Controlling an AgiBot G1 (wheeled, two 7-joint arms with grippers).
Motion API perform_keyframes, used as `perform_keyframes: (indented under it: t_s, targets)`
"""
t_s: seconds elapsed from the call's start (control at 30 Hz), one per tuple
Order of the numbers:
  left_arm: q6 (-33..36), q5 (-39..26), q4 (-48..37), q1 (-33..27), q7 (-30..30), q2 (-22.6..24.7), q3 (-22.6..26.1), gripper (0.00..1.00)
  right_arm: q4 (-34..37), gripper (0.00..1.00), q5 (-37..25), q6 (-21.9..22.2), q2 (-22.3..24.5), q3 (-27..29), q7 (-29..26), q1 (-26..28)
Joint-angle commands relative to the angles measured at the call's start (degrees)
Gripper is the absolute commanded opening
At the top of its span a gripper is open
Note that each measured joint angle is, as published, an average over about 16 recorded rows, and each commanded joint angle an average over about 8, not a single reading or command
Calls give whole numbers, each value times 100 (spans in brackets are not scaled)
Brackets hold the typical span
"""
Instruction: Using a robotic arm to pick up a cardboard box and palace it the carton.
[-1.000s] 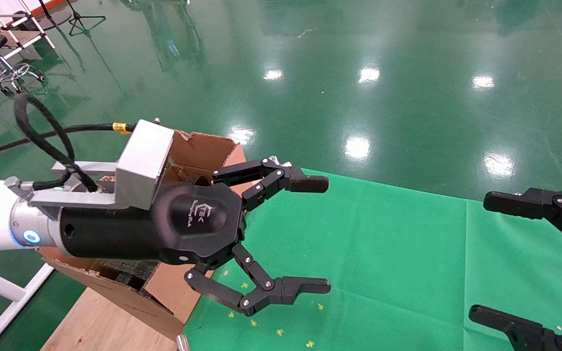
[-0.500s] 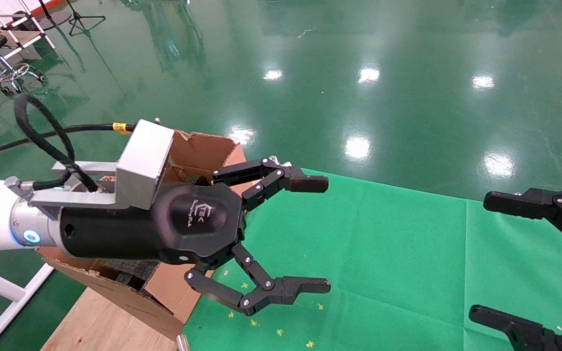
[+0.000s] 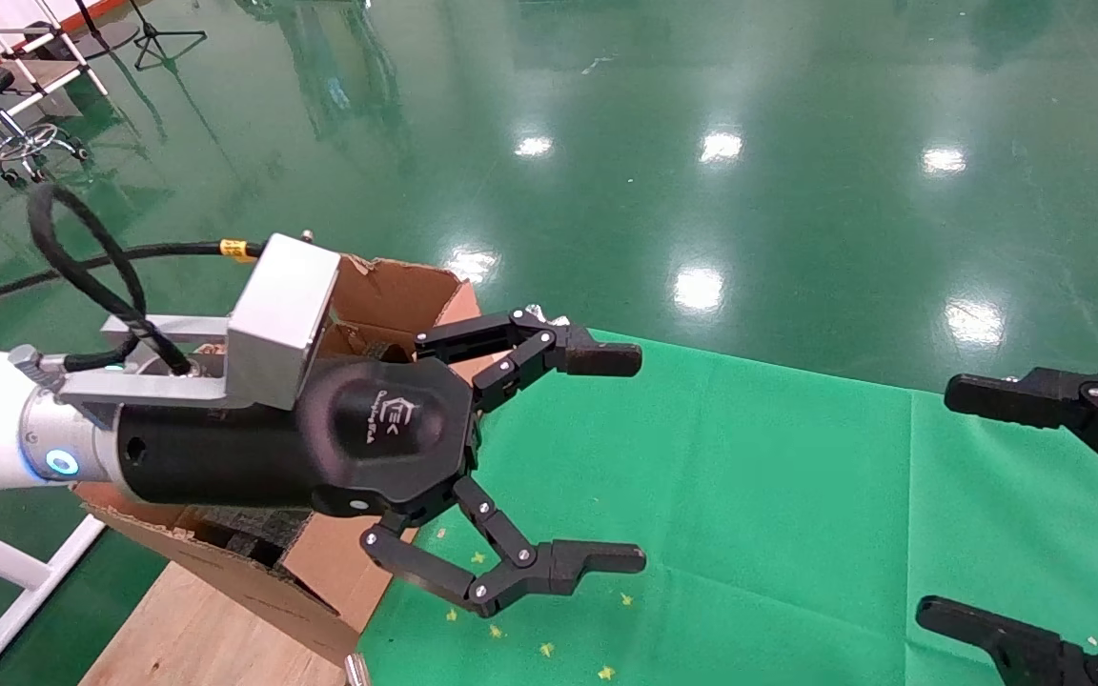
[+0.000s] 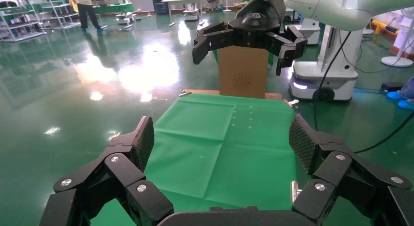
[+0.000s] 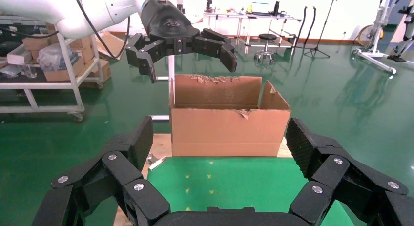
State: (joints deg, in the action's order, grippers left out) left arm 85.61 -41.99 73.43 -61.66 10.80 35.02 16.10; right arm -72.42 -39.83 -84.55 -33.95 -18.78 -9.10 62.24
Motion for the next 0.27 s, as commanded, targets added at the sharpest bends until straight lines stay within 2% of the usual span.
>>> perform_keyframes:
  t_s: [0.03,0.27]
  targets:
    - [0,0,0,0,0,0,0,100,0,100,0,0,0,0,0,0]
    - [0,0,0,0,0,0,0,100,0,100,0,0,0,0,0,0]
